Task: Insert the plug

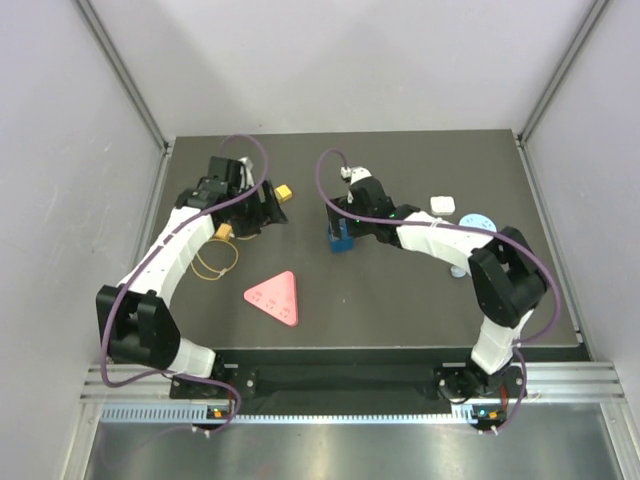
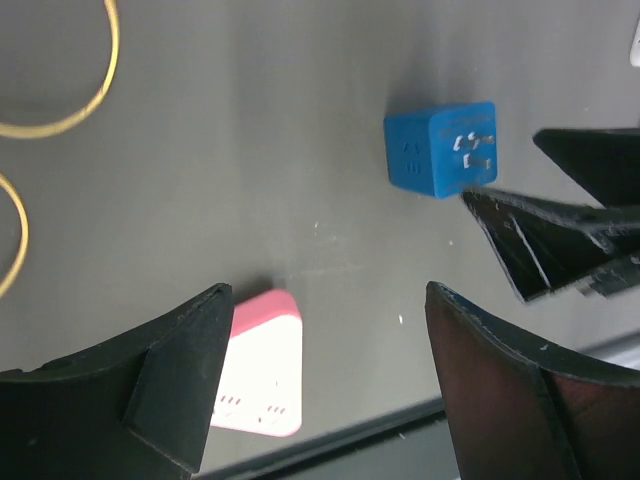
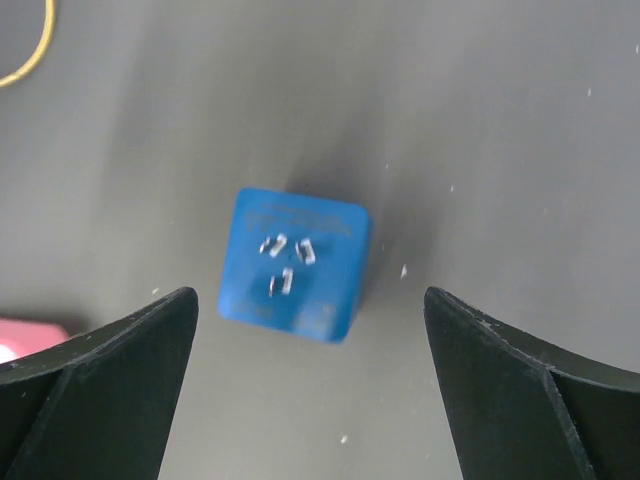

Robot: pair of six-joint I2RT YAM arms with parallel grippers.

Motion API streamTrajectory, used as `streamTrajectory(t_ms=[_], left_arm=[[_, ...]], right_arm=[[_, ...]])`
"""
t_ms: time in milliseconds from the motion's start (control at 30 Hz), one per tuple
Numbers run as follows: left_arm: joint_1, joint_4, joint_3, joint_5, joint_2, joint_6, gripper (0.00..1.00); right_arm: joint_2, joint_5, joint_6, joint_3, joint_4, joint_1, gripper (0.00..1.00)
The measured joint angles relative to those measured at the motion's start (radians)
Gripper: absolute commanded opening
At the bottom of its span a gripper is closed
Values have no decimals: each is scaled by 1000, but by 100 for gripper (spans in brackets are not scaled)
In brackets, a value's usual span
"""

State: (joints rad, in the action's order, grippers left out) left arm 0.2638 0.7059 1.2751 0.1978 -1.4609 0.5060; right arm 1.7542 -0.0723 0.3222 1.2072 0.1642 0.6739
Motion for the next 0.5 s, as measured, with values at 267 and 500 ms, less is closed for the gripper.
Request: streamTrajectory(t_ms=[267, 500], left_arm=[[-77, -19, -108, 138, 57, 25, 79], [-72, -26, -156, 145, 77, 0, 77]], right_arm=[[69, -45, -63, 7, -50, 15, 93], [85, -62, -68, 5, -105, 44, 90]])
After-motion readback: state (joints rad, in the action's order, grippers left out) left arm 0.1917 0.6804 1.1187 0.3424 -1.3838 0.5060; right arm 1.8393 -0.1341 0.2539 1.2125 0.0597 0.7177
